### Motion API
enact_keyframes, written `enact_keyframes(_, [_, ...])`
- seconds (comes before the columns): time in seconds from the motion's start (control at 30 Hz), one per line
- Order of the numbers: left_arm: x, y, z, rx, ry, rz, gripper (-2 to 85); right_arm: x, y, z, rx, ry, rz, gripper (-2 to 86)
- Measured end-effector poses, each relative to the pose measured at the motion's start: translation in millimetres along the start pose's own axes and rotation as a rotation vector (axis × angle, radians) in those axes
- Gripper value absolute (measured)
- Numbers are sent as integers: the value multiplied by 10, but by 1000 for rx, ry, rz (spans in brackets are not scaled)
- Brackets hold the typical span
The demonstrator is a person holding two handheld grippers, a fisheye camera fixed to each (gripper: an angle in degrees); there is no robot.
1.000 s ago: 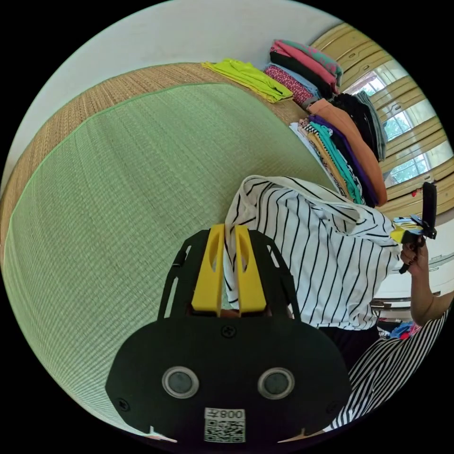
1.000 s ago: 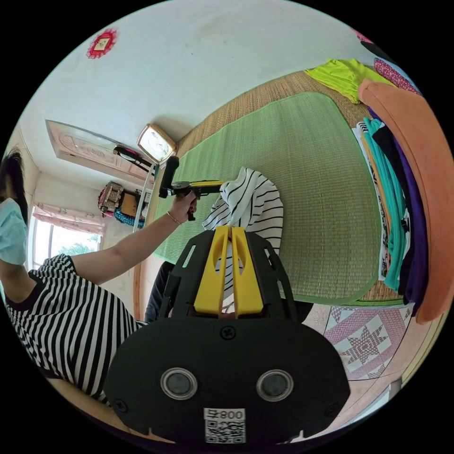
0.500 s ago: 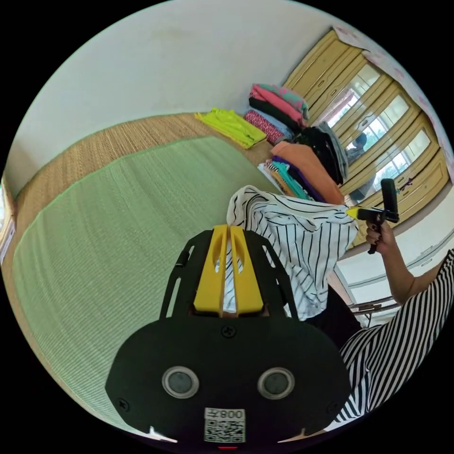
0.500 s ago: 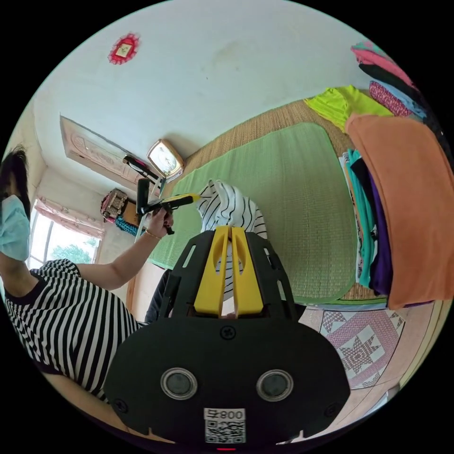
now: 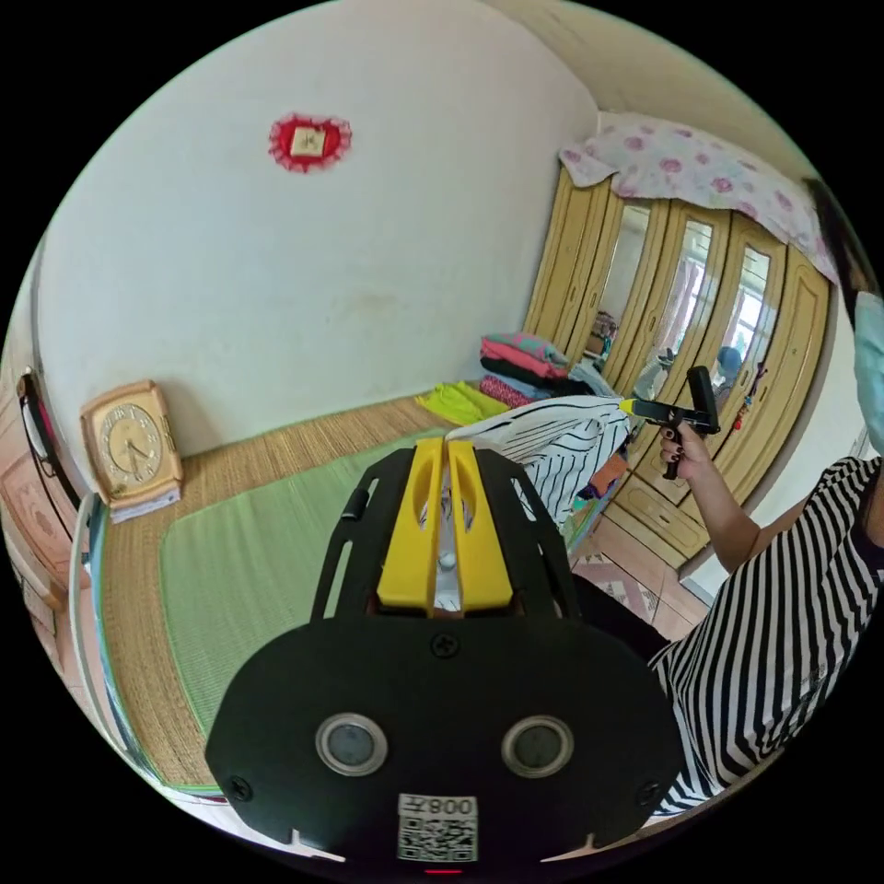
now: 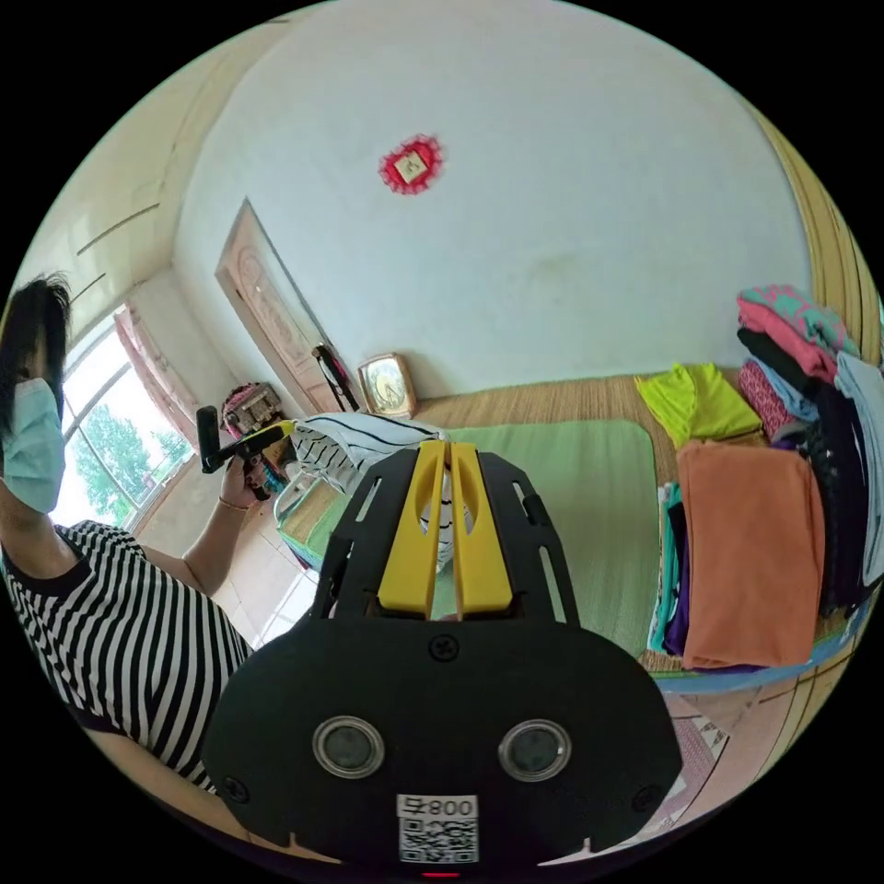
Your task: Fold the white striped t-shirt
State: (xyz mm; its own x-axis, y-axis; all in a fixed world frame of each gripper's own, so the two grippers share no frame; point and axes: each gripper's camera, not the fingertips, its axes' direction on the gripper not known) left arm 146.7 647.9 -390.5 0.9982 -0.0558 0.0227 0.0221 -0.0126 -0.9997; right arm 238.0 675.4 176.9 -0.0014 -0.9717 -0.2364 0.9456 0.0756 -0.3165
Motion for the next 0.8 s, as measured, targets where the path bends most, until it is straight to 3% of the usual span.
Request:
enact_keyframes(0.37, [1352, 863, -1997, 340, -251, 246, 6, -2005, 25, -1394, 294, -33, -264, 5])
enact_keyframes(0.67, [1921, 1436, -3054, 513, -249, 347, 6, -3436, 364, -2500, 522, 13, -501, 4])
enact_keyframes(0.8, [2076, 1628, -3340, 568, -265, 374, 6, -3664, 496, -2699, 543, -23, -532, 4])
